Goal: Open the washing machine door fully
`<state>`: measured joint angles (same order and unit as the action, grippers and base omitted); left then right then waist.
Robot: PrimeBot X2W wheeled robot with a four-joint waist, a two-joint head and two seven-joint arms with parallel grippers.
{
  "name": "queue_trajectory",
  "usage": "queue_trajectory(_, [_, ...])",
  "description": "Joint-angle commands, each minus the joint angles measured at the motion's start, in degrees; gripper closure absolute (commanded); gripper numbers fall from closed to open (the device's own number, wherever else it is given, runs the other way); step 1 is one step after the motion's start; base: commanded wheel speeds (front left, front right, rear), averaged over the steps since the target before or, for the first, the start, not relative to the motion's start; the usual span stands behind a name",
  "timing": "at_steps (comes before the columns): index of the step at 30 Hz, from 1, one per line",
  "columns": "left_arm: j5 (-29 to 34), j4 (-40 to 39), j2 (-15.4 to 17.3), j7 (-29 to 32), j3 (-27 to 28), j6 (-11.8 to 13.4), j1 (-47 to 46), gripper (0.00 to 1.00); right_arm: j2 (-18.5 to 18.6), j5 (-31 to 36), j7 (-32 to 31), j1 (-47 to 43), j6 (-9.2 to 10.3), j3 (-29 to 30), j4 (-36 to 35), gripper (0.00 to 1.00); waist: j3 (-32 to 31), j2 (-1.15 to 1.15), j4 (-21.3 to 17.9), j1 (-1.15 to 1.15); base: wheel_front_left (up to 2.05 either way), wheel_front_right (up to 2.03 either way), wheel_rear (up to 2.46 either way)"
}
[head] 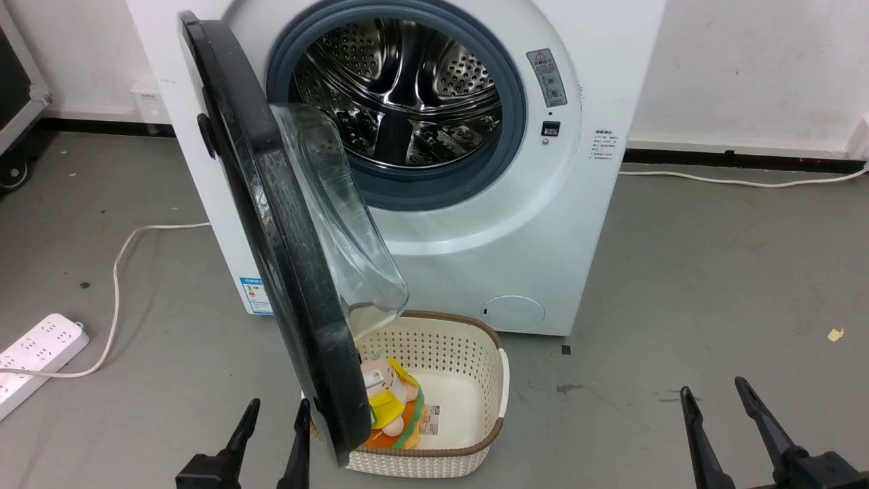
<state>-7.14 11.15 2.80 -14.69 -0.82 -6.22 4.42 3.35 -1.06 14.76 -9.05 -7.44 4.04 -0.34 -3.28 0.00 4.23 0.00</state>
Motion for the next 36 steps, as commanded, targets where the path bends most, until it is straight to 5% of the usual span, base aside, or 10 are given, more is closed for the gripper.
queue_trajectory(1, [0.0, 0.0, 0.1, -0.3, 0.2, -0.2, -0.6, 1.00, -0.4, -0.2, 0.2, -0.1, -0.05, 0.0, 0.2, 0.00, 0.0, 0.00, 0.0, 0.00, 0.00, 0.00, 0.00])
queue_trajectory(9, [-2.4, -6.0, 0.1, -0.3, 2.1, 0.7, -1.4, 1.00, -0.4, -0.9, 0.2, 0.1, -0.05, -0.4, 0.3, 0.00, -0.2, 0.00, 0.0, 0.00, 0.00, 0.00, 0.00])
queue_trajectory(17, [-5.2, -24.2, 0.1, -0.3, 6.4, 4.2, -6.1, 1.00, -0.5, -1.4, 0.2, 0.3, -0.05, -0.3, 0.3, 0.00, -0.3, 0.00, 0.6, 0.00, 0.00, 0.00, 0.00])
queue_trajectory(23, [-5.3, -33.1, 0.1, -0.3, 4.1, 4.3, -9.8, 1.00, -0.5, -2.1, 0.2, 0.4, -0.05, -0.3, 0.6, 0.00, -0.4, 0.00, 0.9, 0.00, 0.00, 0.00, 0.00])
queue_trajectory(30, [-3.5, -31.9, 0.1, -0.3, -4.9, 2.6, -9.2, 1.00, -0.5, -2.7, 0.2, 0.5, -0.05, -0.8, 1.1, 0.00, -0.4, 0.00, 0.9, 0.00, 0.00, 0.00, 0.00])
queue_trajectory(36, [-4.8, -21.0, 0.1, 1.3, -14.0, 1.0, -5.0, 1.00, -0.5, -3.2, 0.2, 0.6, -0.05, -0.9, 1.6, 0.00, -0.2, 0.00, 0.5, 0.00, 0.00, 0.00, 0.00])
